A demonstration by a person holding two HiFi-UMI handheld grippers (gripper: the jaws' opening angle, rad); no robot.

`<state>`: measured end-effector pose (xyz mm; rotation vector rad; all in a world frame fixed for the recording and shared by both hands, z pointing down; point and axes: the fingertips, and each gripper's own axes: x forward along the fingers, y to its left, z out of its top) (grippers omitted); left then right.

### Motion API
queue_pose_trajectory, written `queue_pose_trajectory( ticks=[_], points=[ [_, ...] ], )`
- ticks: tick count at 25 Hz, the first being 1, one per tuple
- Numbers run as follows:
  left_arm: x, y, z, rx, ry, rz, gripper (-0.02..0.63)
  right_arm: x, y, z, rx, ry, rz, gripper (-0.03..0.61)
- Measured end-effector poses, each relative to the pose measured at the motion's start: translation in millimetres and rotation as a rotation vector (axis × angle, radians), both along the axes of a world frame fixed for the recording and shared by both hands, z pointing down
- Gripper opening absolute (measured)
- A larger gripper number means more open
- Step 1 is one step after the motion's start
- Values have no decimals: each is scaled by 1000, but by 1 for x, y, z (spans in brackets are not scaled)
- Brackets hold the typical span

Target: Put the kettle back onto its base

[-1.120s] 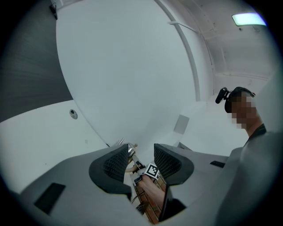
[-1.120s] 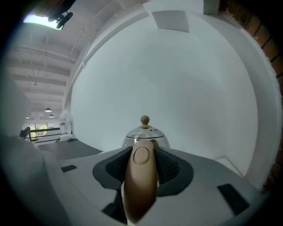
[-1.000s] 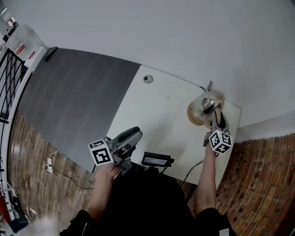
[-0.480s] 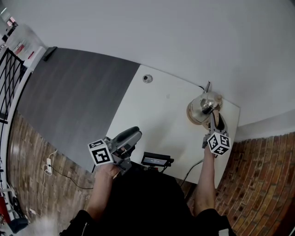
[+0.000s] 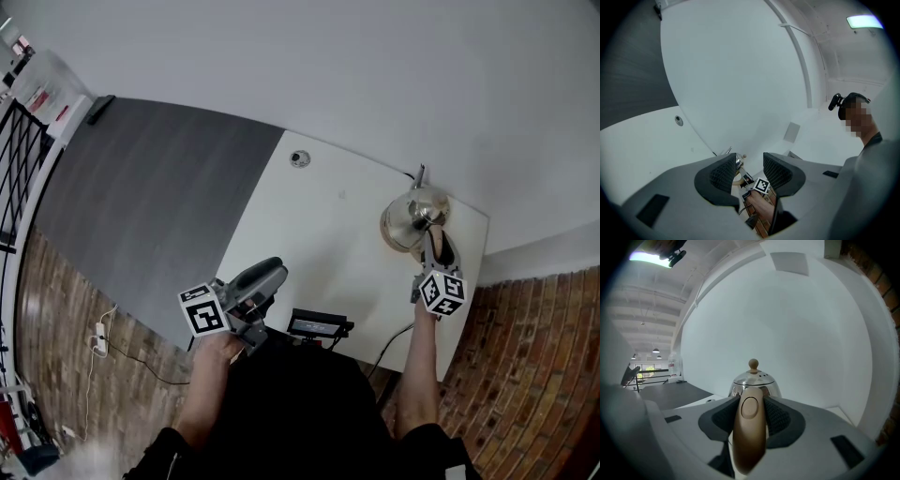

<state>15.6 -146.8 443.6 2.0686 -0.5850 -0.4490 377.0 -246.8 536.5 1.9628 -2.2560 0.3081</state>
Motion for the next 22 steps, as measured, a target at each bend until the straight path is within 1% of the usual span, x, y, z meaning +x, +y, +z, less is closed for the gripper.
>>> queue_pose_trajectory(
  ticks=[5,9,15,18,22],
  points=[
    [1,0,0,-1,0,8,187,-7,6,7,-16,41,-7,158],
    [1,0,0,-3,-1,14,187,-8,9,8,-18,46,-6,158],
    [4,1,-1,-4,1,28,187,-11,10,9,-33,81,6,159],
    [6,2,0,-5,2,33,187,-11,18,14,-57,97,14,160],
    [6,2,0,-6,2,39,187,-12,37,28,-104,96,0,158]
  ],
)
